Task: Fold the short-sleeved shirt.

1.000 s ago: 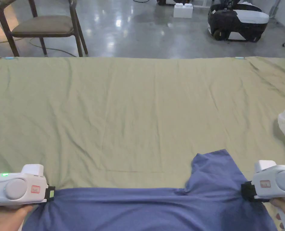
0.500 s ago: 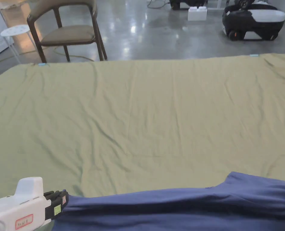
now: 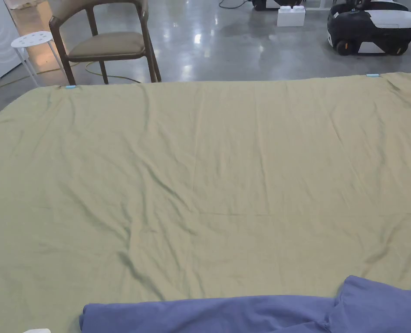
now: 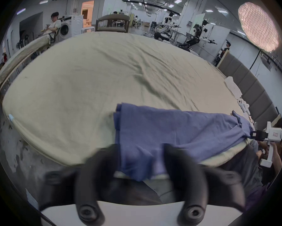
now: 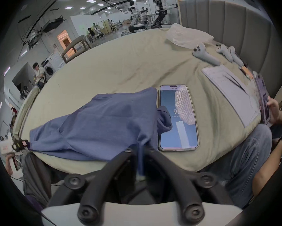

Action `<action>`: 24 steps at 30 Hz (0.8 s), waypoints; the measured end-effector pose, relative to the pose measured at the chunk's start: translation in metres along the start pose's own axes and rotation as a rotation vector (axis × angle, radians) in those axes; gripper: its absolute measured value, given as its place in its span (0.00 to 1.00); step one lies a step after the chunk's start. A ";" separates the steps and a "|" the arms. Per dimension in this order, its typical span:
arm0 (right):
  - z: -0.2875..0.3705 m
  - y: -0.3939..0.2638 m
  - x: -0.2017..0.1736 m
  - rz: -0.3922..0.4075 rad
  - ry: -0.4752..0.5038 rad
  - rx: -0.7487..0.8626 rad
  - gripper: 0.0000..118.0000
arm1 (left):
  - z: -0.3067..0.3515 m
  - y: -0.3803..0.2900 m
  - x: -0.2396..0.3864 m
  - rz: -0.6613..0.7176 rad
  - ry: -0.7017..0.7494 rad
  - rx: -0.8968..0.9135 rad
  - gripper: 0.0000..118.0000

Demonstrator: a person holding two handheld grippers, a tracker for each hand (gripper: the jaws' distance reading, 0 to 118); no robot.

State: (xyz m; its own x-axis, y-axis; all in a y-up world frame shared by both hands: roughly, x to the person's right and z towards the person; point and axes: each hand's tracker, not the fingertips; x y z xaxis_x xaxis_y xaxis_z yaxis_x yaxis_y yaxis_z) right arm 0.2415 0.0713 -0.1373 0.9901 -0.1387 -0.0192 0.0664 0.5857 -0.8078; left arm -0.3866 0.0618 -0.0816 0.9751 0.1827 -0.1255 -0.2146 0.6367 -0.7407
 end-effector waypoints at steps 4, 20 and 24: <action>0.010 0.009 -0.015 0.076 -0.026 0.074 0.67 | 0.032 0.017 0.013 -0.059 0.018 0.177 0.70; 0.049 0.028 -0.095 -0.112 0.310 0.358 0.83 | 0.118 0.047 0.115 -0.176 0.040 0.626 0.70; 0.047 0.035 -0.092 -0.302 0.350 0.320 0.58 | 0.122 0.049 0.112 -0.113 0.001 0.622 0.70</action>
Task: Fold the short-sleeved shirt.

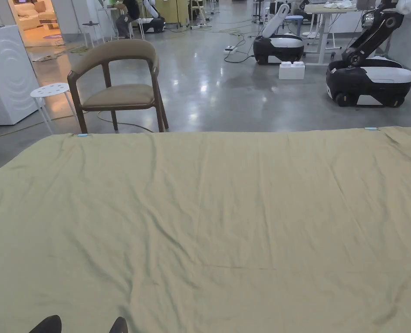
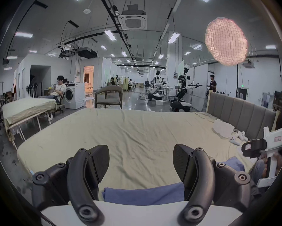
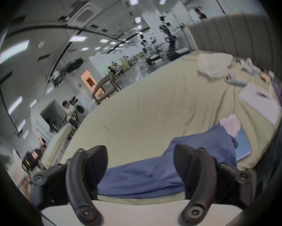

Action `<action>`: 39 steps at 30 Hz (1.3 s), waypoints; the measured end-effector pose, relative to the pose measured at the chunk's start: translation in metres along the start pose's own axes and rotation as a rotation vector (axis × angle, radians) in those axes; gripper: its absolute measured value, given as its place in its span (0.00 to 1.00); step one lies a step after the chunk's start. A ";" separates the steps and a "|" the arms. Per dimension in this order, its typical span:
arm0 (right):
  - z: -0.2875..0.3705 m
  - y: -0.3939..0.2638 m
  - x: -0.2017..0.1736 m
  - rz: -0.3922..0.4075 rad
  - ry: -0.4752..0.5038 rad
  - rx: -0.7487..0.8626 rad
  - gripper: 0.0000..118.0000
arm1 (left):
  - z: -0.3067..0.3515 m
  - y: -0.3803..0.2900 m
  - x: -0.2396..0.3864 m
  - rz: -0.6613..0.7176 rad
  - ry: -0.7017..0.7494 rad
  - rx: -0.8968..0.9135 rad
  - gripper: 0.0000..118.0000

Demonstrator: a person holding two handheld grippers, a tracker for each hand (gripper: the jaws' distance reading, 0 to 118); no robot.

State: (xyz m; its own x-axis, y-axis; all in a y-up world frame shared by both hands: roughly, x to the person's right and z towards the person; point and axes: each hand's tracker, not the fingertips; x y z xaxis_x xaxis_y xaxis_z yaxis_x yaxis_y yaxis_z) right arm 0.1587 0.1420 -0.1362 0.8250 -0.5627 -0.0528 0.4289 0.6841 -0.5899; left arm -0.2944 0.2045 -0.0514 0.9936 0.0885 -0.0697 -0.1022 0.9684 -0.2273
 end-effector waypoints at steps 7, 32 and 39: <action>0.014 -0.001 -0.021 0.421 -0.165 0.093 0.03 | 0.011 0.005 -0.002 -0.032 0.008 0.024 0.19; 0.038 -0.001 -0.033 0.594 -0.186 0.153 0.00 | -0.036 -0.067 -0.119 0.512 -0.102 -0.267 0.37; 0.047 -0.002 -0.019 0.478 -0.156 0.117 0.00 | -0.091 -0.145 -0.165 0.698 -0.091 -0.480 0.86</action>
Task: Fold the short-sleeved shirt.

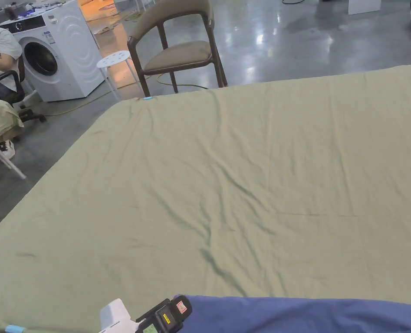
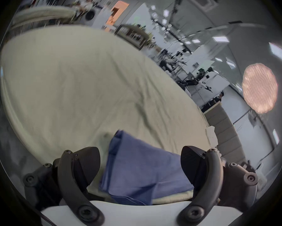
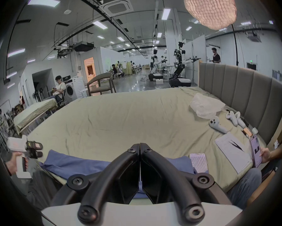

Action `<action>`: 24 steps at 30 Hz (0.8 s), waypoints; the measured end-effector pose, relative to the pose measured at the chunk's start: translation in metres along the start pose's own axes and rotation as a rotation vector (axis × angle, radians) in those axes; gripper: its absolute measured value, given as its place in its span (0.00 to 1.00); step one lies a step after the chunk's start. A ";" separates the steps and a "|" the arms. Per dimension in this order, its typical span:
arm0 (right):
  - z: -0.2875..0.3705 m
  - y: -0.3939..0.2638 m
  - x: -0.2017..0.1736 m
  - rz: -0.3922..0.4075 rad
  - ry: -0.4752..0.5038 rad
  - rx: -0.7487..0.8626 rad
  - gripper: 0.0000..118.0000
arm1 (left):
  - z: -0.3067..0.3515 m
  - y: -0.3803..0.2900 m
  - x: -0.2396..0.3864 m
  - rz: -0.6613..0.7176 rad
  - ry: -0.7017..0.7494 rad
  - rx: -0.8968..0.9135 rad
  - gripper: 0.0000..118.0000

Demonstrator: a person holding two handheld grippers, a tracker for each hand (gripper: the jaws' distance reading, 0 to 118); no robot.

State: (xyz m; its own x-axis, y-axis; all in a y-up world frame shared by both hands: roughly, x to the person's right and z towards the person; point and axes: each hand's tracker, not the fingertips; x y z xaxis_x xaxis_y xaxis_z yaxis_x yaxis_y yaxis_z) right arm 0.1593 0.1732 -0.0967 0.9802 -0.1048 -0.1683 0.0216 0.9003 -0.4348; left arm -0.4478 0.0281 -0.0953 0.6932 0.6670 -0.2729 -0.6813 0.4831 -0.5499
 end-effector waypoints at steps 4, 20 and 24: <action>0.005 -0.004 0.006 -0.008 -0.002 -0.024 0.00 | -0.025 -0.004 -0.031 0.238 -0.103 -0.041 0.64; 0.008 -0.007 0.015 -0.094 -0.015 -0.056 0.00 | 0.038 0.065 -0.015 0.156 0.004 0.138 0.02; 0.001 -0.010 0.016 -0.130 0.006 -0.067 0.00 | 0.065 0.102 -0.010 -0.005 0.160 0.166 0.02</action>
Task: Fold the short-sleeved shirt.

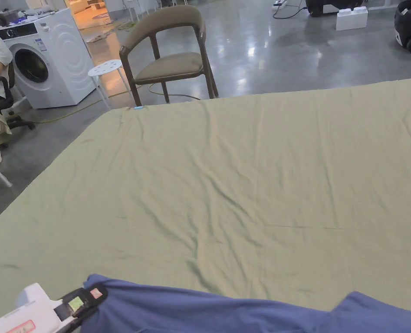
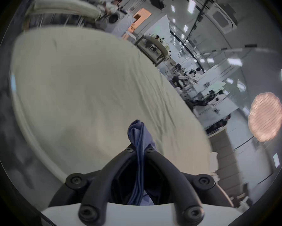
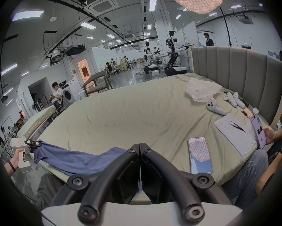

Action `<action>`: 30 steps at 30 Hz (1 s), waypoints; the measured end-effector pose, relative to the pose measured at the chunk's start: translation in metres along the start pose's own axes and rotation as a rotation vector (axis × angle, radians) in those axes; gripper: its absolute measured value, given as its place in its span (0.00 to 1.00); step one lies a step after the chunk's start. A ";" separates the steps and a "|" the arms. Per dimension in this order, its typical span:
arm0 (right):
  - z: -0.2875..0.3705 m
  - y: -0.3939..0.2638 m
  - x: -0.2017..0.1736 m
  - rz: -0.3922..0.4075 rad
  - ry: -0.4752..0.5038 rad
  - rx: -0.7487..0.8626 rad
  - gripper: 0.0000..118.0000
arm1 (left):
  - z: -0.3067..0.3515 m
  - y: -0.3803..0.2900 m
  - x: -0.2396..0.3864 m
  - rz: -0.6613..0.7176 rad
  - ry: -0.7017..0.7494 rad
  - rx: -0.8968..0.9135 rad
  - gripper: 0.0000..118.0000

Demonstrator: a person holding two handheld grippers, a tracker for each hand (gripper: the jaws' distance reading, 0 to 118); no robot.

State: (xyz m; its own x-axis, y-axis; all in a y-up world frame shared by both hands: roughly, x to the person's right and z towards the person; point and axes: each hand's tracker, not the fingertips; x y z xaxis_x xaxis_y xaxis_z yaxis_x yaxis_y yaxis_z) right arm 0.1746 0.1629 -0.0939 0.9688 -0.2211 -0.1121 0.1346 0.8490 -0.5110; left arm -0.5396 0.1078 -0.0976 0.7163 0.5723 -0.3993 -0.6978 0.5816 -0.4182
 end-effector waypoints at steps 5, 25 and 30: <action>-0.005 -0.002 -0.004 -0.017 0.014 -0.014 0.00 | 0.002 -0.032 0.071 -0.062 -0.094 -0.044 0.02; 0.023 -0.027 0.026 -0.099 -0.053 -0.068 0.00 | -0.096 -0.177 0.210 -0.202 -0.313 -0.280 0.64; 0.020 -0.027 0.026 -0.112 -0.054 -0.063 0.00 | -0.098 -0.176 0.190 -0.120 -0.281 -0.274 0.01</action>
State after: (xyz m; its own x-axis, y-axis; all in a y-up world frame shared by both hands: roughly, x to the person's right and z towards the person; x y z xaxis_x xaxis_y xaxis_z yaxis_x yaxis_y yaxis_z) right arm 0.2002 0.1441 -0.0660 0.9583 -0.2856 -0.0060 0.2312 0.7879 -0.5707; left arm -0.2799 0.0579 -0.1800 0.7362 0.6674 -0.1121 -0.5547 0.5001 -0.6650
